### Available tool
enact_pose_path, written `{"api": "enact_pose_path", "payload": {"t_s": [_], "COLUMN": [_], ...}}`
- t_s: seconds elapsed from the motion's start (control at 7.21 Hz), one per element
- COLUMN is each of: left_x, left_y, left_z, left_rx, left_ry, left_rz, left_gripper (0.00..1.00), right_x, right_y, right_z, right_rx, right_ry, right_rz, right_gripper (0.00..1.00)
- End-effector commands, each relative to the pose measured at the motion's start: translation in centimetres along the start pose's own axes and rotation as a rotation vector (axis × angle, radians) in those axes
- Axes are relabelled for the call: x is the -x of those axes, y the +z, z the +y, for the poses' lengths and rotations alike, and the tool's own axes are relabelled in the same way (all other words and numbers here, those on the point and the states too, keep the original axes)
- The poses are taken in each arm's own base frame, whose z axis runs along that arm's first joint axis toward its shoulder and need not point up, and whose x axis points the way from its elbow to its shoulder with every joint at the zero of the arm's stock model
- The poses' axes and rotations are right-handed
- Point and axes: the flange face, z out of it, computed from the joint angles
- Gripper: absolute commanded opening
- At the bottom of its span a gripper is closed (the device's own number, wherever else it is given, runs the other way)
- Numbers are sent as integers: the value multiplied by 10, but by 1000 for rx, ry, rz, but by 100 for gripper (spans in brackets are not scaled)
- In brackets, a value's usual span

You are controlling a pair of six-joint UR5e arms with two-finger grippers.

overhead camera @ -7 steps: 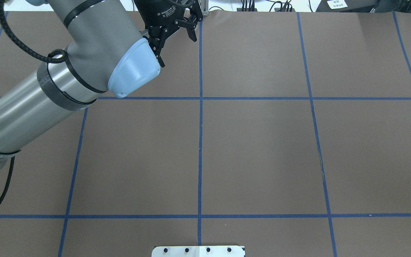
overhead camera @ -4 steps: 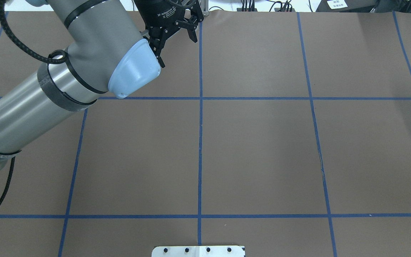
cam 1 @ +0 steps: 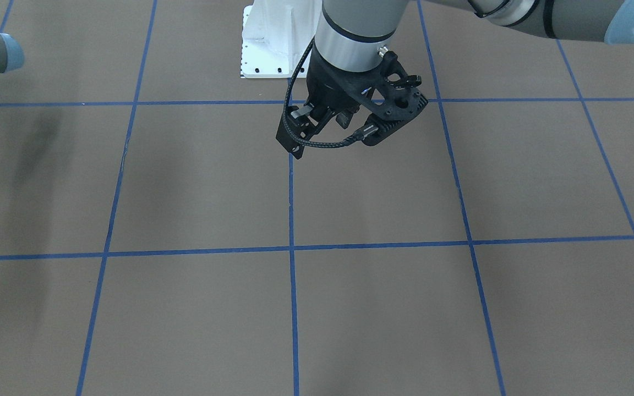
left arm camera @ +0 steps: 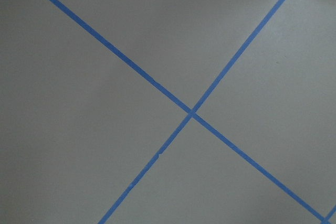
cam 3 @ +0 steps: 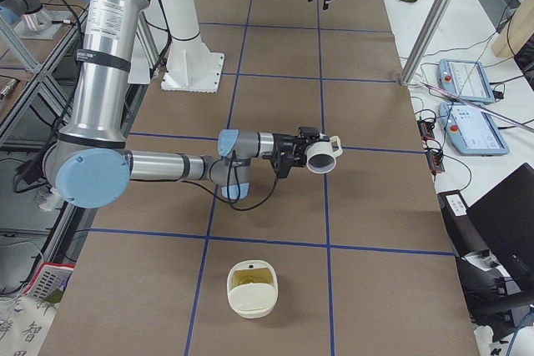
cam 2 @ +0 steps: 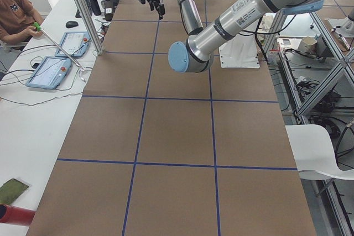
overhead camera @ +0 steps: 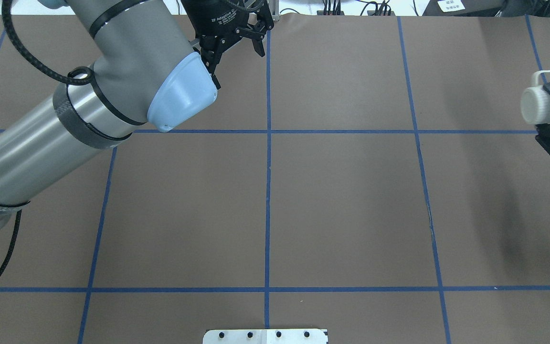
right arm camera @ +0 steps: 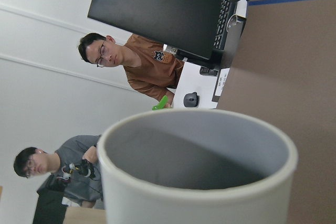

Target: Left arm hands cup to right arm to dump lemon

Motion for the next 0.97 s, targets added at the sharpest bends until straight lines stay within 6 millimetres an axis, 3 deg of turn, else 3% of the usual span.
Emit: {"api": "enact_pose_path", "payload": {"t_s": [0.0, 0.14, 0.28, 0.42, 0.69, 0.83], "left_x": [-8, -15, -22, -34, -49, -50], "left_y": [1, -7, -6, -6, 11, 23], "left_z": [13, 23, 35, 40, 38, 54], "left_rx": [2, -2, -3, -9, -25, -28], "left_ry": [28, 41, 51, 50, 45, 66], "left_rz": [4, 18, 17, 14, -20, -30], "left_gripper": [100, 100, 100, 100, 100, 100], "right_x": [29, 38, 47, 66, 82, 90], "right_y": [48, 54, 64, 67, 68, 66], "right_z": [80, 110, 167, 238, 315, 335], "right_rx": [24, 13, -6, -50, -72, -59], "right_ry": [-330, -476, -600, -706, -968, -1058], "right_rz": [55, 44, 52, 48, 104, 108], "right_gripper": [15, 16, 16, 15, 15, 15]}}
